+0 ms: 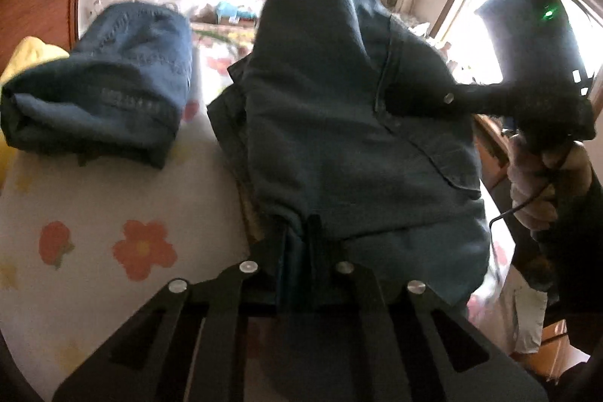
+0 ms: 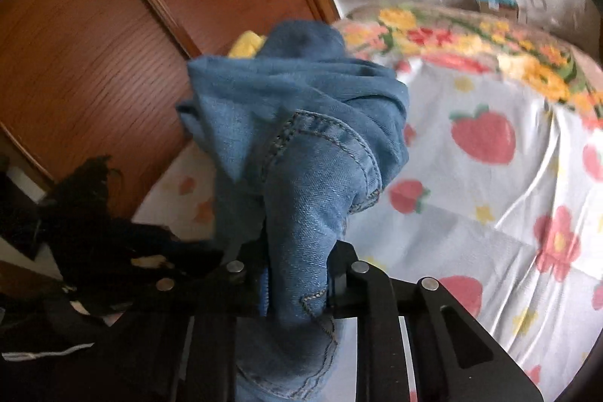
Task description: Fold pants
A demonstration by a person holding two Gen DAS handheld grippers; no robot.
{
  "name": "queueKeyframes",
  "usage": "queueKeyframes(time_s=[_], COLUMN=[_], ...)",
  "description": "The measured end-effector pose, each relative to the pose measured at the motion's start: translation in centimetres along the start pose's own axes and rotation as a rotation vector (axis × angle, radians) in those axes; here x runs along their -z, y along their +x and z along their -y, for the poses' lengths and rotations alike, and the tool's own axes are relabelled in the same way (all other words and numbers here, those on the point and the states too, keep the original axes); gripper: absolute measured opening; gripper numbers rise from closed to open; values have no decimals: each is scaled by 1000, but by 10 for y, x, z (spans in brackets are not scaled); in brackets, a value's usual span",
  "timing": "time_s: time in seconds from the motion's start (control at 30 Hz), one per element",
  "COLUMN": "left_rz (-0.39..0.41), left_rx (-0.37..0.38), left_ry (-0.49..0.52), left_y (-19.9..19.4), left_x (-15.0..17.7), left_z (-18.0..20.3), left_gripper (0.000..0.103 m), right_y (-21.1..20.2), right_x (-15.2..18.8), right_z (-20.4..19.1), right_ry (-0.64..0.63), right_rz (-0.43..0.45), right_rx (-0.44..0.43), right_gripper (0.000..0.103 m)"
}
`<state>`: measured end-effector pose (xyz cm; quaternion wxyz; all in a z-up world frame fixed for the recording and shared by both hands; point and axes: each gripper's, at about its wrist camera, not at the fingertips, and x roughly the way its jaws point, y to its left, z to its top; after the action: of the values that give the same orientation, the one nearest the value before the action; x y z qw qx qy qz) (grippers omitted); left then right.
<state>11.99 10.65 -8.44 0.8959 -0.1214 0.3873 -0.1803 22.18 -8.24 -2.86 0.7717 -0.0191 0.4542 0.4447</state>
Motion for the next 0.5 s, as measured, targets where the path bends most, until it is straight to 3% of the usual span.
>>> queueKeyframes(time_s=[0.27,0.5], left_rz=[168,301], left_rx=[-14,-91], left_ry=[17,-25], left_y=[-56,-104], left_x=[-40,-80], left_z=[-4,-47], left_gripper=[5,5], right_y=[-43,-34], right_x=[-55,-120], right_z=[-74,-118], right_ry=[-118,-169], right_rz=[95,154], right_rx=[-3,-35], right_gripper=[18,18])
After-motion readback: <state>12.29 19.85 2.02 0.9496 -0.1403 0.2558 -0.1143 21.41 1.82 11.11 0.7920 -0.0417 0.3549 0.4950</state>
